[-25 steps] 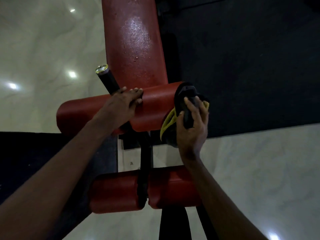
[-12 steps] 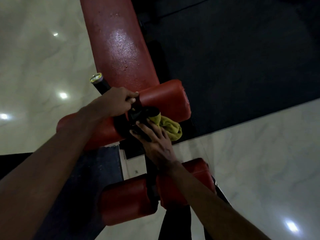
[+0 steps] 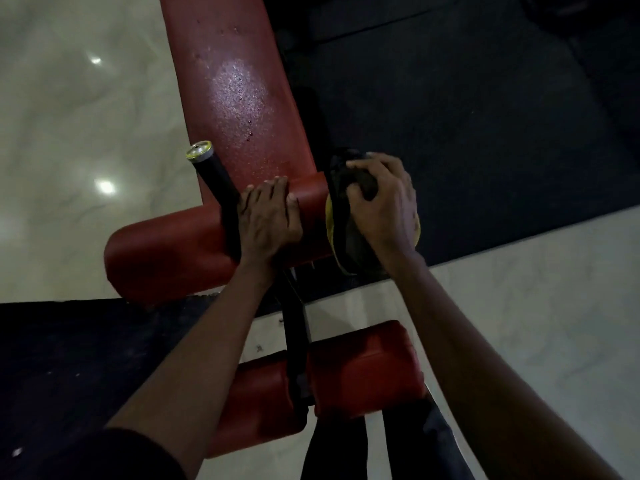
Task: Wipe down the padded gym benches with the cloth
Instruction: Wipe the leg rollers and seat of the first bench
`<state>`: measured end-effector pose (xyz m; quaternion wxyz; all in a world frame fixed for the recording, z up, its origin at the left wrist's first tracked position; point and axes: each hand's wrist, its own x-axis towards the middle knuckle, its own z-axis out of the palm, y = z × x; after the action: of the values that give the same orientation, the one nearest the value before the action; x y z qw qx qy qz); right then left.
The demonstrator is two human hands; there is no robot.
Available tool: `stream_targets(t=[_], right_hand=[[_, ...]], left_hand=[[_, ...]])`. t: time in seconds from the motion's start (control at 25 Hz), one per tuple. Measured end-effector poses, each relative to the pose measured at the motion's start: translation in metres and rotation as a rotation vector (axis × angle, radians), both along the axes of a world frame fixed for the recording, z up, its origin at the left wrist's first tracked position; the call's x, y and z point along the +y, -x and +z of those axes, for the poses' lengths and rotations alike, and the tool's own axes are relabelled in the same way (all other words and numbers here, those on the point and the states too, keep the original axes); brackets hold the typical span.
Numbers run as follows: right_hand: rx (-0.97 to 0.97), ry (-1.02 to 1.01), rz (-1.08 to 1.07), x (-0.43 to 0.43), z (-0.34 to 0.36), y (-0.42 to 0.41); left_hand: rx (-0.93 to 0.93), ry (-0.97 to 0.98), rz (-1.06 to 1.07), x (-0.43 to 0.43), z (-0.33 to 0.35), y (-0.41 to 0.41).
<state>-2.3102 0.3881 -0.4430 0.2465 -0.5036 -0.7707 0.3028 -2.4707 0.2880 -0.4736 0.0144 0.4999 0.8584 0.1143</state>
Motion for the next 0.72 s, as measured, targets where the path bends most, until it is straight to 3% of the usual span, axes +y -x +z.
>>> stream_targets(t=[0.2, 0.36, 0.48, 0.64, 0.72], right_hand=[[-0.082, 0.204, 0.143, 0.054, 0.016, 0.021], [-0.205, 0.271, 0.236, 0.030, 0.014, -0.011], [-0.072, 0.229, 0.298, 0.045, 0.010, -0.011], [-0.135, 0.594, 0.494, 0.127, 0.001, 0.027], [-0.204, 0.628, 0.584, 0.141, -0.008, 0.037]], left_hand=[[0.089, -0.102, 0.000, 0.004, -0.008, 0.000], [0.041, -0.128, 0.026, 0.001, -0.006, -0.006], [0.015, -0.150, 0.072, 0.001, 0.001, -0.012], [0.010, -0.143, 0.105, 0.002, 0.003, -0.017], [0.024, -0.129, 0.093, 0.001, 0.003, -0.015]])
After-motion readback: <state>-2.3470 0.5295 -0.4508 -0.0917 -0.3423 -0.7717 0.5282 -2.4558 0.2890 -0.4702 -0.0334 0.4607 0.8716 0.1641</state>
